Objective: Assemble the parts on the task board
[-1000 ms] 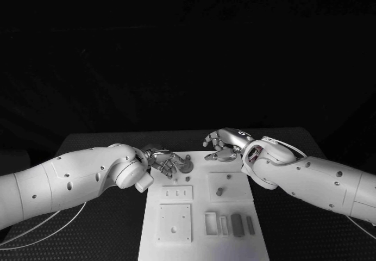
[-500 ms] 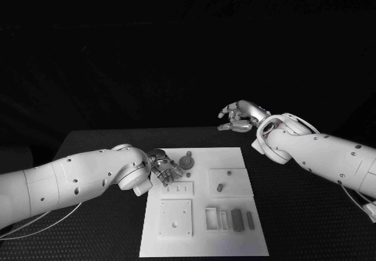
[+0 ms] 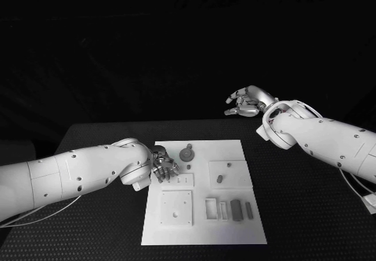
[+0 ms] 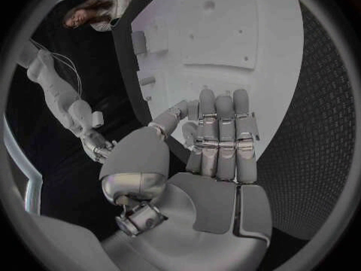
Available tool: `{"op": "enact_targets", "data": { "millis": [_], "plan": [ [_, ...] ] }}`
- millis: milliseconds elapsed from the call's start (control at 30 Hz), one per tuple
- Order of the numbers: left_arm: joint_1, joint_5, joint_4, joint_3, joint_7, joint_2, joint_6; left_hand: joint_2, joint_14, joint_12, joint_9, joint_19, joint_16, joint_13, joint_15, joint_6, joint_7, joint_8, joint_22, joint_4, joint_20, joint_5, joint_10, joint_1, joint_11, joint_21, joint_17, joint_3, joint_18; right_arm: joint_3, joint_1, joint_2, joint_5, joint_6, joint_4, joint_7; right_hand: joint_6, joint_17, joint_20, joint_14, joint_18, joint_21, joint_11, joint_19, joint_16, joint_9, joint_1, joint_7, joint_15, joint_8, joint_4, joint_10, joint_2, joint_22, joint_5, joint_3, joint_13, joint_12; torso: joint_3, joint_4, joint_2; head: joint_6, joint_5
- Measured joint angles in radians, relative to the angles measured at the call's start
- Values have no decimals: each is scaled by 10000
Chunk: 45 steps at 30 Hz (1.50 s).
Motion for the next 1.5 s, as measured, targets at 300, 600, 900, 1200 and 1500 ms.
{"op": "enact_targets", "data": {
  "millis": [300, 600, 900, 1200, 1500],
  "plan": [
    [-3, -477, 71, -4, -261, 104, 351, -1, 0, 84, 67, 36, 97, 59, -1, -1, -2, 30, 114, 0, -36, -1, 36, 0, -37, 73, -40, -1, -52, -1, 0, 39, 95, 45, -42, 39, -2, -9, 1, 0, -2, -22, 0, -1, 0, -9, 0, 1, -1, 0, 0, 0, 0, 0, 0, 0, -10, 0, -1, -7, -2, -172, 12],
    [-2, -662, -16, -6, -465, 261, 725, 45, 0, 122, 212, 36, 146, 82, -1, -6, -7, 27, 160, 1, -35, -2, 35, -49, -36, 73, -65, -2, -52, -1, 0, 97, 125, 130, -82, 46, -4, -9, 1, 0, -8, -37, 36, -1, -38, -9, 40, 1, -1, 0, 0, -36, 40, 0, 0, 0, -10, 0, -2, -9, -2, -259, -1],
    [-1, -774, -166, -14, -552, 433, 854, 44, 0, 123, 340, 35, 185, 97, -1, -20, -21, 53, 200, 3, -35, -3, -1, -50, -70, 73, -93, -4, -53, -1, 0, 181, 140, 199, -97, 55, -5, -19, 14, 0, -20, -37, 36, -14, -38, -8, 39, 0, 0, 0, 1, -36, 40, 0, 0, 0, -19, 0, -5, -4, -3, -305, -8],
    [-1, -933, -295, -14, -589, 584, 961, 42, 0, 161, 339, 35, 218, 108, -1, -24, -25, 57, 237, 4, -34, -40, -2, -52, -68, 73, -113, -6, -53, -1, 0, 229, 147, 247, -115, 61, -54, -19, 15, -27, -72, -37, 36, -16, -38, -17, 39, 16, 27, 0, 0, -36, 40, 0, 0, 0, -19, 0, -7, -12, -7, -334, -36],
    [-1, -1021, -471, -14, -602, 729, 1055, 30, 0, 161, 353, 35, 224, 118, -1, -37, -38, 56, 250, 5, -34, -41, -4, -64, -66, 72, -127, -6, -54, -1, 0, 256, 150, 277, -111, 65, -57, -18, 16, -27, -80, -37, 36, -16, -38, -17, 39, 17, 27, 0, 1, -36, 40, 0, 0, 0, -22, 0, -12, 0, -4, -356, -55]
  ]
}}
